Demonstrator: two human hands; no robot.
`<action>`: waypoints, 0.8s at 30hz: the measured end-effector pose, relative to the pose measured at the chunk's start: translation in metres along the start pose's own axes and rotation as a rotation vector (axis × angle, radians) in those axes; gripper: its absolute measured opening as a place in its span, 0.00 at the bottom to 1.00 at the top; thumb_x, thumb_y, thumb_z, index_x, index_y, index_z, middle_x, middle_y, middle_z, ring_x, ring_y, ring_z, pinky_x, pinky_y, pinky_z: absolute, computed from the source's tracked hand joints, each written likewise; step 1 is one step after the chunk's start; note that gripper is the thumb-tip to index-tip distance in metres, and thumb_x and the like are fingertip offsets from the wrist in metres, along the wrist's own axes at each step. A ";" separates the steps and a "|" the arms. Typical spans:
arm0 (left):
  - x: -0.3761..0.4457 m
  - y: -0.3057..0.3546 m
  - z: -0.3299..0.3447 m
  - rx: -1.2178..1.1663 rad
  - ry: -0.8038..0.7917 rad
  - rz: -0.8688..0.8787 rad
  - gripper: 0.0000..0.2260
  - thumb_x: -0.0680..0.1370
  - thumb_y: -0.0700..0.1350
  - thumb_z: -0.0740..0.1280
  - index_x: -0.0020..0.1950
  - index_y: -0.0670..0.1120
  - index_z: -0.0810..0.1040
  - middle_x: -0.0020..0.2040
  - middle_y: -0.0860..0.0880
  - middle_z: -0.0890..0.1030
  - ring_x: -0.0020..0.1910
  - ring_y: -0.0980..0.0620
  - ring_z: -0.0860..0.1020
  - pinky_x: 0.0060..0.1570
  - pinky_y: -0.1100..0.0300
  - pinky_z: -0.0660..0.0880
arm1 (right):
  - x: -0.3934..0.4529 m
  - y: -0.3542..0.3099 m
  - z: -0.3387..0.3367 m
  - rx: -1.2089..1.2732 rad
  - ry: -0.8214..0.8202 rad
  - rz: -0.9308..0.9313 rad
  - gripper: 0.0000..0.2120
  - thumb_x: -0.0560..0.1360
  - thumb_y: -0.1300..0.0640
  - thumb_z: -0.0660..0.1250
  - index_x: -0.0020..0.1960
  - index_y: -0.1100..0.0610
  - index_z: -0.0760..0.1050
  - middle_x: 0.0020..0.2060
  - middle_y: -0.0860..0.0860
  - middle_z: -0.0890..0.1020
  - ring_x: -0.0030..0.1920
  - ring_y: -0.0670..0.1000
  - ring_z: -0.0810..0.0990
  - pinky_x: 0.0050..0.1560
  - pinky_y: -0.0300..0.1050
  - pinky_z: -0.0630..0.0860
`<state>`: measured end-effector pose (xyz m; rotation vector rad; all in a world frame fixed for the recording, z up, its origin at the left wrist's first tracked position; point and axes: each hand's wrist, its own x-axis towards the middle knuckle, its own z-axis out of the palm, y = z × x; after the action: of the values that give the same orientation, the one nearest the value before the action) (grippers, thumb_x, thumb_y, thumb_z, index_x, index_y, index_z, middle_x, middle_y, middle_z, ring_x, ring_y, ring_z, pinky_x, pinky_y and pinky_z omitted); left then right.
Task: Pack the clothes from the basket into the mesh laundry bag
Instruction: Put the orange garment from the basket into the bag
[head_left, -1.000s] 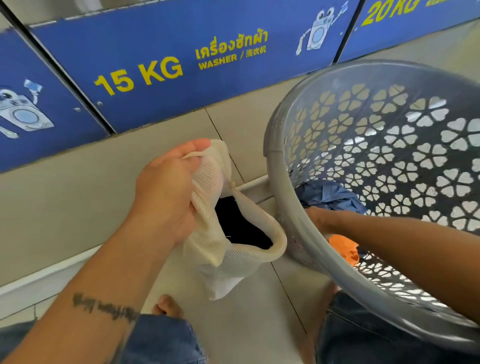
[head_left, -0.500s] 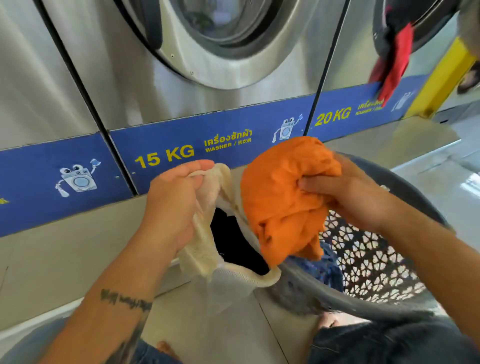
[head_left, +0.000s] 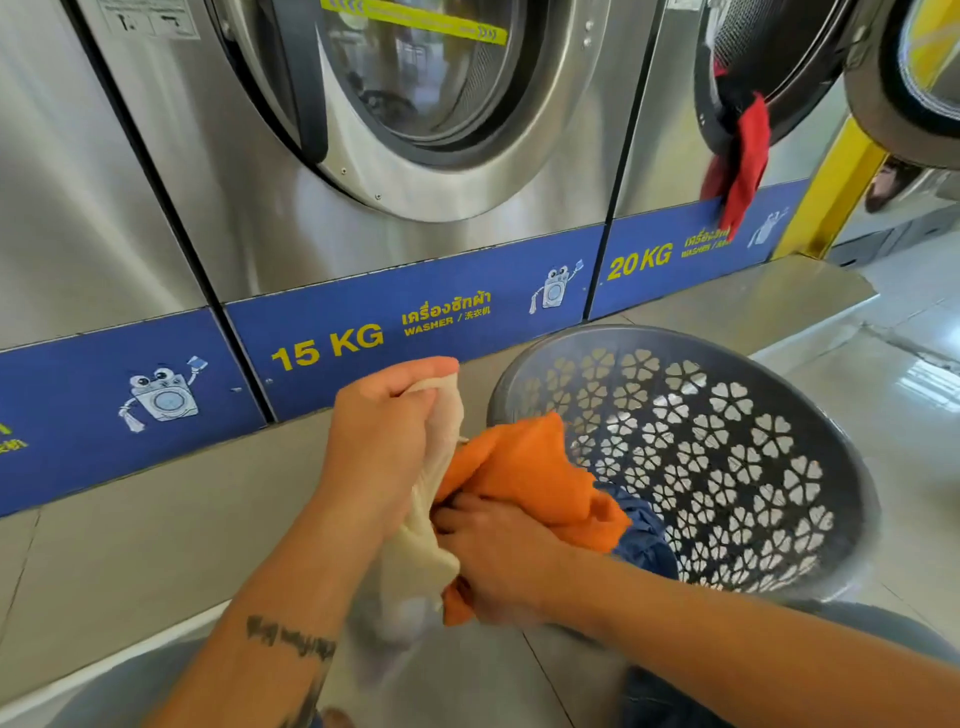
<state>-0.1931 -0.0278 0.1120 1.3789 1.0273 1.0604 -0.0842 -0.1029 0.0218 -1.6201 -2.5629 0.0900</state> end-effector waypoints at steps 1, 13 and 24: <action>0.000 -0.003 -0.001 0.033 -0.005 0.003 0.18 0.76 0.38 0.63 0.40 0.60 0.85 0.44 0.64 0.84 0.46 0.70 0.79 0.41 0.76 0.70 | 0.001 0.000 -0.002 0.044 -0.101 -0.023 0.13 0.71 0.56 0.70 0.54 0.60 0.76 0.47 0.59 0.80 0.47 0.61 0.77 0.52 0.57 0.75; 0.021 -0.011 -0.026 0.072 0.072 -0.062 0.17 0.78 0.40 0.63 0.43 0.60 0.85 0.50 0.64 0.79 0.49 0.63 0.74 0.43 0.66 0.70 | -0.023 0.052 -0.045 0.141 -0.182 0.551 0.40 0.65 0.36 0.69 0.73 0.36 0.55 0.61 0.52 0.67 0.61 0.61 0.73 0.59 0.58 0.74; 0.006 -0.016 -0.006 0.077 0.014 0.032 0.16 0.76 0.38 0.64 0.41 0.58 0.84 0.47 0.62 0.82 0.42 0.76 0.76 0.37 0.83 0.66 | 0.010 -0.013 -0.028 0.663 0.340 0.404 0.23 0.62 0.64 0.64 0.55 0.49 0.70 0.35 0.43 0.76 0.38 0.47 0.75 0.42 0.48 0.71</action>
<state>-0.1978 -0.0192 0.0971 1.4557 1.0691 1.0651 -0.0962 -0.0997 0.0512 -1.6515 -1.6707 0.5709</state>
